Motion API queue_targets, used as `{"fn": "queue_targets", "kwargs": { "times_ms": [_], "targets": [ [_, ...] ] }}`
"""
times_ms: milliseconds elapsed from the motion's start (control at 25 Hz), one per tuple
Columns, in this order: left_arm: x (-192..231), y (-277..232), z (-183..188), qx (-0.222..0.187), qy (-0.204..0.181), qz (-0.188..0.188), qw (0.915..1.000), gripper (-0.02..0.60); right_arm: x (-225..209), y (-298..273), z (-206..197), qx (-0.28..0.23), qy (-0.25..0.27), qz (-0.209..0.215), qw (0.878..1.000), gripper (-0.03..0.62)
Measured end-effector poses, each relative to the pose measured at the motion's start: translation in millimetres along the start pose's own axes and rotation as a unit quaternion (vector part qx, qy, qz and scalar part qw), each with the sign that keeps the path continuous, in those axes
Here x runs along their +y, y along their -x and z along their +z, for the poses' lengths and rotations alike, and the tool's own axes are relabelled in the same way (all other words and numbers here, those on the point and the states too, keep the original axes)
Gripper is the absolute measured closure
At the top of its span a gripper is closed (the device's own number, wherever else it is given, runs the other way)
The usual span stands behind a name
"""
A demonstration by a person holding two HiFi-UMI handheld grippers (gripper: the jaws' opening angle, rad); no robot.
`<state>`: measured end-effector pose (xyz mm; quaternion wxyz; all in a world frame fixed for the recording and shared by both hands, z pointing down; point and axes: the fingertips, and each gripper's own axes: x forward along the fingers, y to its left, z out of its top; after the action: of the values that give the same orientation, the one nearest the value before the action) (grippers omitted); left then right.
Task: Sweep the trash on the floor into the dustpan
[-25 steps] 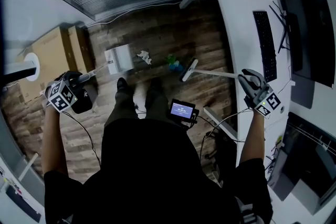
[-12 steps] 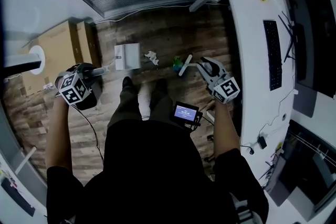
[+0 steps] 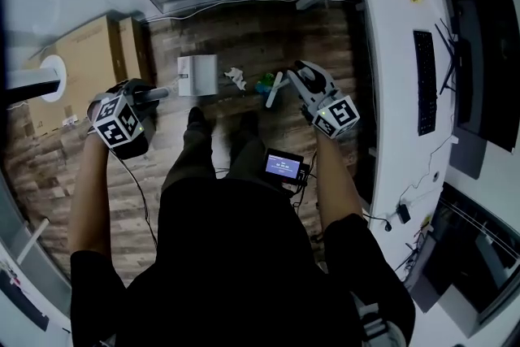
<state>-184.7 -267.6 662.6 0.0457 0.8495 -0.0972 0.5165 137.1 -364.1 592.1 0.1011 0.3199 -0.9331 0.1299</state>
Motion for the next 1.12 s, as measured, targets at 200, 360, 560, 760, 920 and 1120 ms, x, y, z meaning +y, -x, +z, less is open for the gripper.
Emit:
{"fn": "queue_targets", "kwargs": {
  "times_ms": [200, 360, 560, 760, 920, 1120],
  "targets": [
    [1, 0, 0, -0.013, 0.005, 0.002, 0.9999, 0.462, 39, -41, 17, -0.031, -0.003, 0.041, 0.999, 0.493],
    [0, 0, 0, -0.016, -0.002, 0.000, 0.9999, 0.462, 71, -78, 27, -0.049, -0.005, 0.072, 0.996, 0.492],
    [2, 3, -1, -0.021, 0.001, -0.003, 0.9998, 0.462, 111, -121, 40, -0.074, -0.009, 0.099, 0.992, 0.491],
    [2, 2, -2, -0.026, 0.006, -0.005, 0.9996, 0.462, 141, -158, 53, -0.101, -0.017, 0.118, 0.988, 0.491],
    [2, 3, -2, -0.035, 0.007, -0.006, 0.9993, 0.462, 162, -179, 70, -0.128, -0.029, 0.135, 0.982, 0.491],
    [3, 1, 2, -0.042, 0.005, -0.008, 0.9991, 0.462, 176, -180, 85, -0.143, -0.031, 0.159, 0.976, 0.491]
  ]
}}
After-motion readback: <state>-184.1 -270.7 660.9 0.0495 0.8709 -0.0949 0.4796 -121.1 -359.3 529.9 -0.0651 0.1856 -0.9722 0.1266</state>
